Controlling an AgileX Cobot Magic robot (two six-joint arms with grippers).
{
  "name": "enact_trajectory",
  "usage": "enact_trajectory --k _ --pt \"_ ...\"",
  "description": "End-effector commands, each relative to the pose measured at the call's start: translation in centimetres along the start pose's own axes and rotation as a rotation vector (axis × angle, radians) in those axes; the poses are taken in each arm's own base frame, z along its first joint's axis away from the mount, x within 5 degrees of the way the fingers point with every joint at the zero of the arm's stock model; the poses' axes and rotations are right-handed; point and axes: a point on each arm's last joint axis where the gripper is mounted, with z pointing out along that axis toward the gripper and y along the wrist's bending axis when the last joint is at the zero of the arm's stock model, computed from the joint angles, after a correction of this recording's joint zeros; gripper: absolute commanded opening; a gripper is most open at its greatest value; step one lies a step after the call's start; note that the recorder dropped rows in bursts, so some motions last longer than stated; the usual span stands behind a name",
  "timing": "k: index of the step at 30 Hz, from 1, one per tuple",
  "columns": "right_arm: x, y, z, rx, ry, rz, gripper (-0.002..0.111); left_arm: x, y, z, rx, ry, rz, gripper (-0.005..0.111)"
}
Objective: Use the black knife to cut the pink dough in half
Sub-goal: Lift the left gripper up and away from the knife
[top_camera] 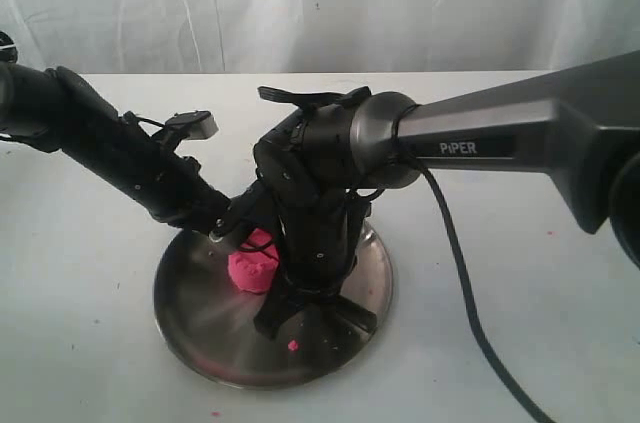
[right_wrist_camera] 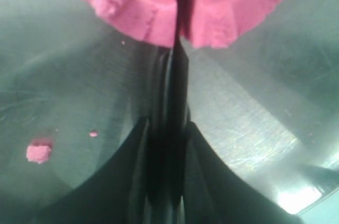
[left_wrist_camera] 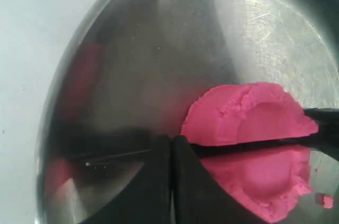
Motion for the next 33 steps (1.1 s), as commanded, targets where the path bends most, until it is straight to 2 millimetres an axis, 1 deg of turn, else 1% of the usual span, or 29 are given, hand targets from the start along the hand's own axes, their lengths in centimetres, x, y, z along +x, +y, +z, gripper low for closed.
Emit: enact_trajectory --k 1,11,21,25,28,33 --pt "-0.2 0.1 0.2 -0.013 -0.017 -0.001 0.007 -0.5 -1.2 -1.3 0.01 -0.026 0.02 0.0" --pt "-0.2 0.1 0.2 -0.013 -0.015 0.001 0.007 -1.3 -2.6 -3.7 -0.029 -0.074 0.081 0.0" --pt "0.0 0.2 0.2 -0.014 -0.002 0.001 0.007 -1.6 -3.2 -5.0 -0.046 -0.1 0.093 0.0" --pt "0.0 0.2 0.2 -0.018 0.001 -0.01 0.007 -1.7 -3.4 -5.6 -0.08 -0.103 0.079 0.0" --pt "0.0 0.3 0.1 -0.034 0.003 -0.017 0.007 -1.9 -3.7 -6.2 -0.091 -0.119 0.085 0.0" --pt "0.1 0.3 -0.6 -0.037 -0.01 -0.019 0.007 -2.0 -4.3 -7.0 -0.096 -0.139 0.098 0.0"
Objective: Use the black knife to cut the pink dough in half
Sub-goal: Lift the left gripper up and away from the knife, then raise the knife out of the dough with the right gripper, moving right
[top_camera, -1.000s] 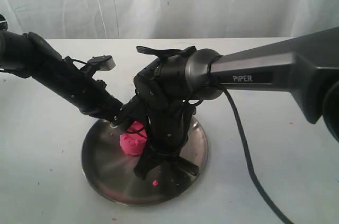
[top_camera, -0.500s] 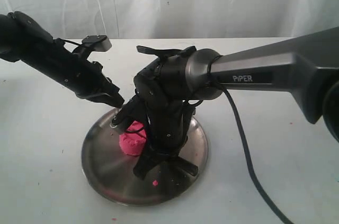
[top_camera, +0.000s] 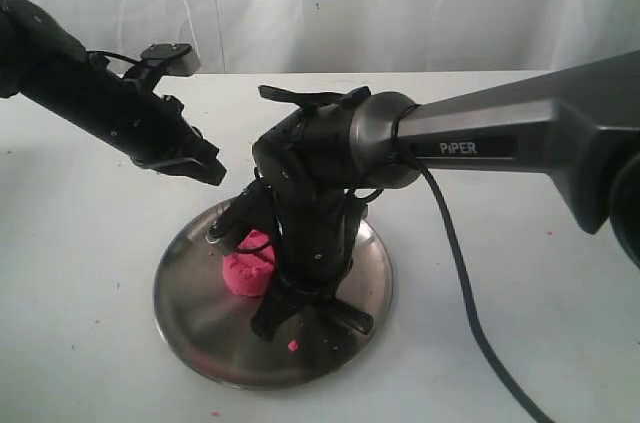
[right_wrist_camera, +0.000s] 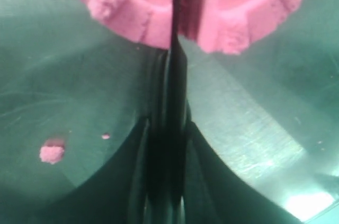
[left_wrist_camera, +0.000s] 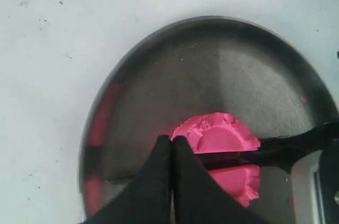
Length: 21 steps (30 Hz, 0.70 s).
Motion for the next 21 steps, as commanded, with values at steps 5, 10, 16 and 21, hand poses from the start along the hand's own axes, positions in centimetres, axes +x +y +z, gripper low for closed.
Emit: enact_trajectory --k 5,10,16,21 --pt "0.3 0.2 -1.0 -0.023 0.013 -0.012 0.007 -0.3 -1.0 -1.2 0.014 -0.019 -0.005 0.0" --pt "0.3 0.6 -1.0 -0.066 0.011 -0.011 0.007 -0.6 -1.4 -2.1 0.007 -0.04 -0.005 0.0" --pt "0.3 0.6 -1.0 -0.074 0.012 -0.006 0.007 -0.7 -1.8 -2.8 -0.004 -0.058 -0.001 0.0" --pt "0.2 0.7 -1.0 -0.076 -0.002 0.003 0.007 0.4 -1.6 -2.9 -0.075 -0.1 -0.033 0.0"
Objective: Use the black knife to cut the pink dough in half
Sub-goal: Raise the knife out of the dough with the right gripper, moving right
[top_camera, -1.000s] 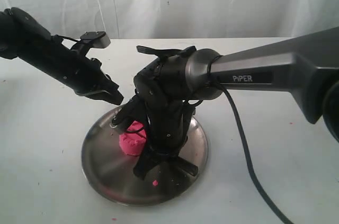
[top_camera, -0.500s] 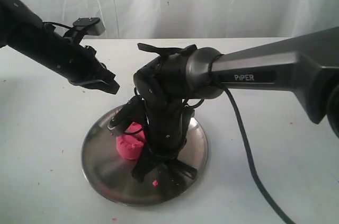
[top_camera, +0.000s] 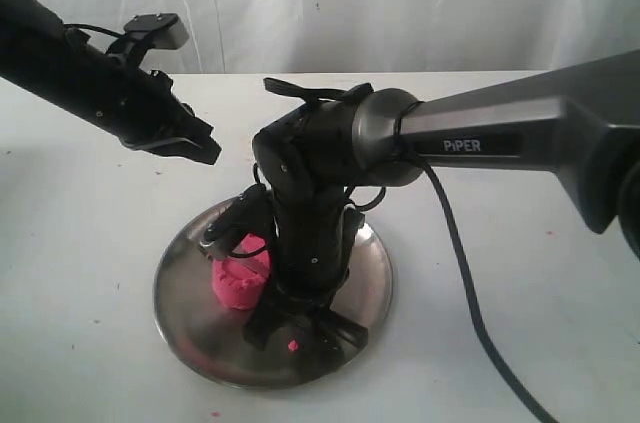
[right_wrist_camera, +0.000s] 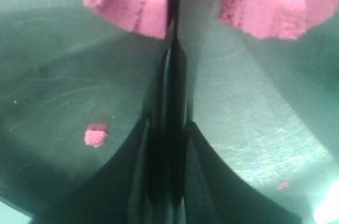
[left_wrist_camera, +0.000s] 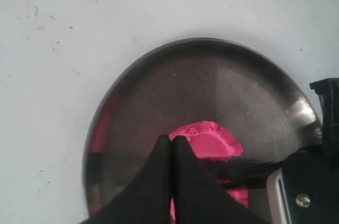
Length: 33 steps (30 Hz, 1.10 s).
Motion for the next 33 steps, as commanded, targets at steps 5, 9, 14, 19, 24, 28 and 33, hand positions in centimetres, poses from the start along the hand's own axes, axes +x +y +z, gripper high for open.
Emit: enact_trajectory --k 5,9,14,19,24,28,33 --pt "0.0 -0.4 -0.6 0.043 -0.014 0.004 0.007 1.4 -0.4 -0.9 -0.076 -0.074 -0.056 0.0" --pt "0.1 -0.7 -0.6 0.077 -0.01 0.006 0.007 1.3 -0.7 -1.2 -0.068 -0.079 -0.054 0.0" --pt "0.1 -1.2 -0.6 0.121 -0.007 0.023 0.007 1.4 -0.7 -1.2 -0.064 -0.077 -0.059 0.0" --pt "0.3 -2.3 -0.7 0.163 -0.006 0.07 0.007 1.4 -0.7 -1.2 -0.062 -0.078 -0.063 0.0" --pt "0.4 -2.8 -0.7 0.175 -0.005 0.086 0.007 1.4 -0.7 -1.2 -0.062 -0.078 -0.063 0.0" --pt "0.1 -2.6 -1.0 0.145 -0.05 0.1 0.007 1.4 -0.8 -1.2 -0.063 -0.079 -0.062 0.0" --pt "-0.3 -2.1 -3.3 0.098 -0.155 0.137 0.007 1.4 -0.8 -1.2 -0.058 -0.075 -0.06 0.0"
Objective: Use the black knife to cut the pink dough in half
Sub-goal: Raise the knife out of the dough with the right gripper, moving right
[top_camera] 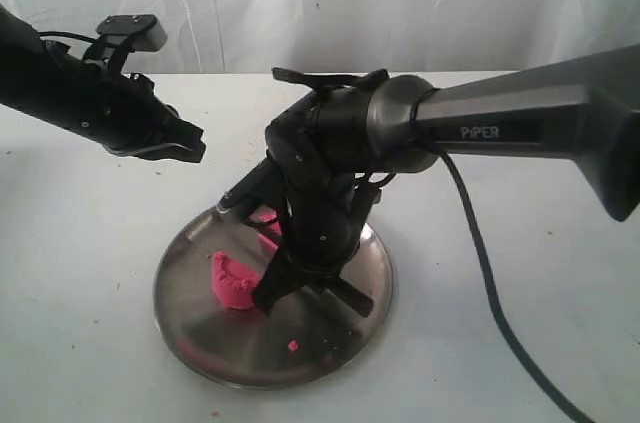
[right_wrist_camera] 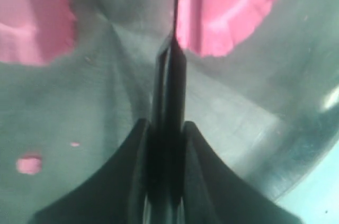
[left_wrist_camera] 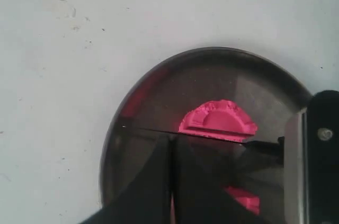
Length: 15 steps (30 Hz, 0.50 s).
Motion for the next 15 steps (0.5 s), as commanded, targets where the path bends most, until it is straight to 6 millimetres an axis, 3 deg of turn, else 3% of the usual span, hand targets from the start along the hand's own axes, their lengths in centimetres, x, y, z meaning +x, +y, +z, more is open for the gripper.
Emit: enact_trajectory --k 1,8,15 --pt "-0.2 -0.2 -2.7 -0.027 -0.084 0.033 0.007 0.1 -0.5 -0.3 0.025 0.0 -0.013 0.0" --pt "0.5 -0.9 -4.3 -0.023 -0.072 0.056 0.007 -1.2 -1.8 -3.4 0.002 -0.099 0.025 0.0" --pt "2.1 -2.0 -5.4 -0.028 -0.155 0.204 0.007 -1.8 -3.2 -6.3 0.001 -0.164 0.069 0.0"
